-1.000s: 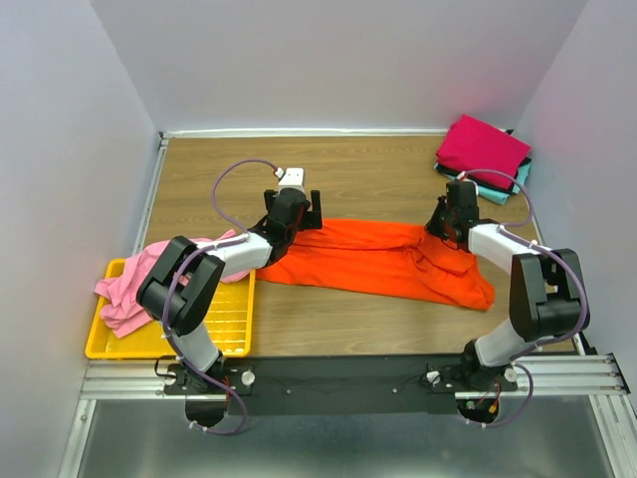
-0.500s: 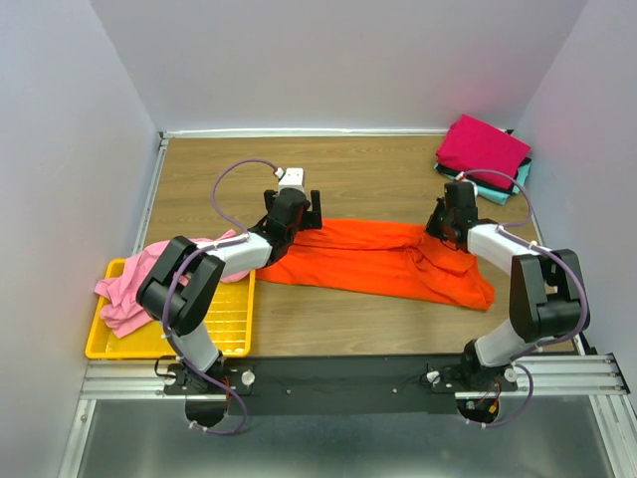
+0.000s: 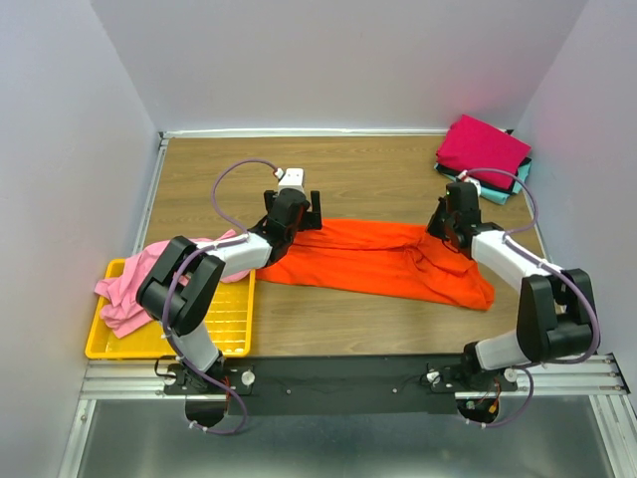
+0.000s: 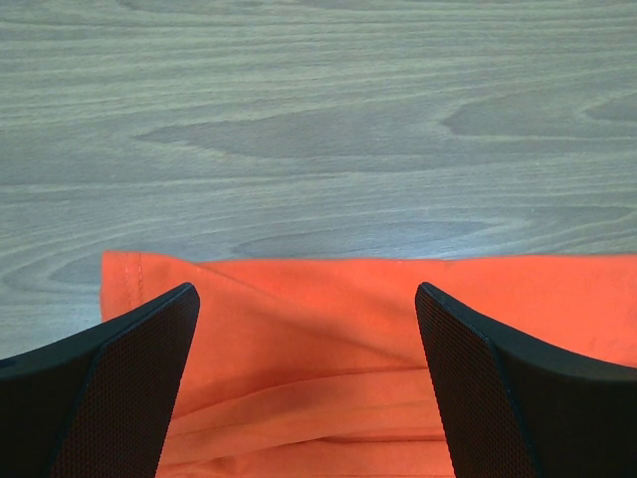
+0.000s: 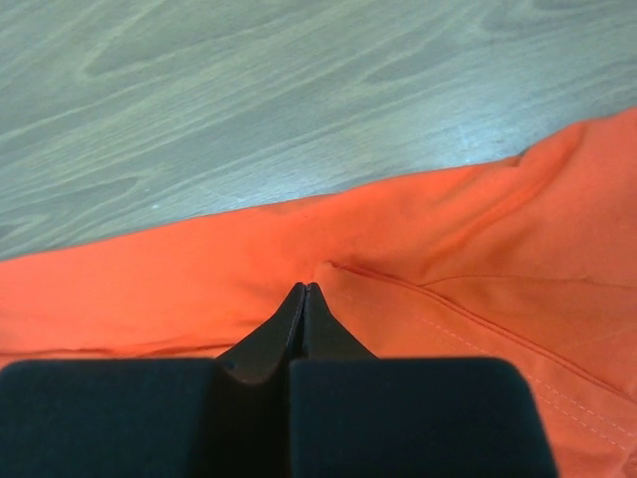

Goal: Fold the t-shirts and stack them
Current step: Fold the tshirt

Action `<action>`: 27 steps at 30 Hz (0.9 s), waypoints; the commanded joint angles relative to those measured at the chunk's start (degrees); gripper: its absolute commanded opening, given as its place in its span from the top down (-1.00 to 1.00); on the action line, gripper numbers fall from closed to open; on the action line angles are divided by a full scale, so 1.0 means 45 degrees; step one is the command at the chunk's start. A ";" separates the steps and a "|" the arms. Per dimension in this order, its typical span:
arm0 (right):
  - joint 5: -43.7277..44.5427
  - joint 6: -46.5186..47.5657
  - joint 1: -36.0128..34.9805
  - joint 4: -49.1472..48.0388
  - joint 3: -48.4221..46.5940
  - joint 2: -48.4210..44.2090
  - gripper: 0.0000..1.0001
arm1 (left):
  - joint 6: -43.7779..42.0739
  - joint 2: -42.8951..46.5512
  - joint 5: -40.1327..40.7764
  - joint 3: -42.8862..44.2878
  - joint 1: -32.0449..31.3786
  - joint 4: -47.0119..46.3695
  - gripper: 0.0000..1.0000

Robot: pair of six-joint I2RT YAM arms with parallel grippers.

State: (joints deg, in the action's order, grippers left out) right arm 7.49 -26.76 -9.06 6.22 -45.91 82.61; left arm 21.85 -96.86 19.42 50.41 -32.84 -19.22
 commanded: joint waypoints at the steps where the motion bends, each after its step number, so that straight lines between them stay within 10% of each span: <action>1: 0.1012 -0.0029 -0.0096 0.0531 -0.0421 0.0897 0.60 | -0.0108 0.0333 -0.0233 -0.0187 0.0032 -0.0182 -0.94; 5: 0.0973 -0.0107 -0.0116 0.0630 -0.0423 0.1193 0.14 | -0.0109 0.0469 -0.0097 -0.0246 0.0051 -0.0143 -0.95; 13: 0.1188 0.0009 -0.0115 0.0630 -0.0559 0.1504 0.01 | -0.0109 0.0255 -0.0117 -0.0148 0.0032 -0.0142 -0.95; 27: 0.0700 0.0186 -0.0096 0.0591 -0.0736 0.1975 0.81 | -0.0128 0.0236 -0.0038 -0.0148 0.0071 -0.0123 -0.95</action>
State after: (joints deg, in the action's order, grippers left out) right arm 10.70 -26.50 -9.06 7.92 -48.38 92.55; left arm 21.85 -96.44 19.18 50.09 -32.71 -19.20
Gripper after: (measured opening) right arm 0.138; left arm 0.972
